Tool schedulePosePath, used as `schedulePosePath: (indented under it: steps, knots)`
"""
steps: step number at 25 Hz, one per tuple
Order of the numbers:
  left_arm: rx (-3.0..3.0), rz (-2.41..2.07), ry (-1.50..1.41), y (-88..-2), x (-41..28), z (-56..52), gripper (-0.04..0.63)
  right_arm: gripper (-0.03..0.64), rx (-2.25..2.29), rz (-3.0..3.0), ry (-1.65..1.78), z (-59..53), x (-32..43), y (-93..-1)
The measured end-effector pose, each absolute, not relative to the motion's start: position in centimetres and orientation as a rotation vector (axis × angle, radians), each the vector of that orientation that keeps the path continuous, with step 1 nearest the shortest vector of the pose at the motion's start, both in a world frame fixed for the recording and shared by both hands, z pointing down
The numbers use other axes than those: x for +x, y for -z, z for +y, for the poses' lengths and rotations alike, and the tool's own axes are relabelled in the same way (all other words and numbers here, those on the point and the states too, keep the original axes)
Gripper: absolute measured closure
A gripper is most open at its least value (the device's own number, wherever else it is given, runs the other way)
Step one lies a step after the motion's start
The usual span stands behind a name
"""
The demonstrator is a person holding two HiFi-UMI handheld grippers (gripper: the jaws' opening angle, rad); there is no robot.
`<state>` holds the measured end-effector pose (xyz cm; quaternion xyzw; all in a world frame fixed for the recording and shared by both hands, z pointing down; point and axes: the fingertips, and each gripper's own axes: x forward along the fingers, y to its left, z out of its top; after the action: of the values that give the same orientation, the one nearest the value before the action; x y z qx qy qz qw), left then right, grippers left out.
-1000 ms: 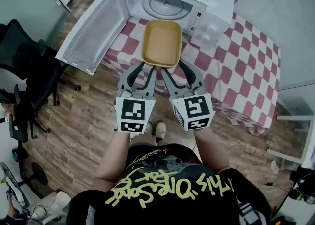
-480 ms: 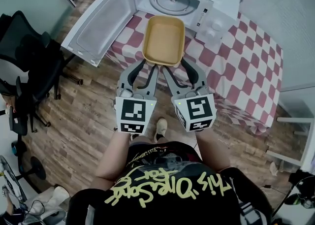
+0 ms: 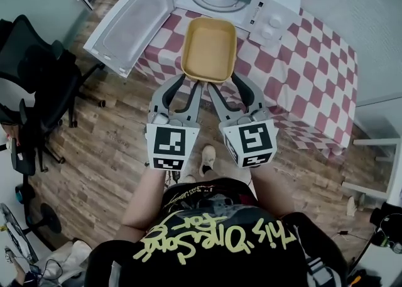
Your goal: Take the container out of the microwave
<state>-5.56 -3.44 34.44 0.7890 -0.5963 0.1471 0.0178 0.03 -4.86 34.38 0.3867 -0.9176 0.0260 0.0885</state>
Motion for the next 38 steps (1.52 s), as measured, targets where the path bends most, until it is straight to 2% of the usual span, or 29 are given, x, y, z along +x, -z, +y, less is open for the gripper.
schedulePosePath:
  steps: [38]
  knots:
    - [2.522, -1.815, -0.452, -34.0, -8.0, 11.1, 0.468, 0.407, 1.217, -2.711, -0.038, 10.1, -2.3, -33.8]
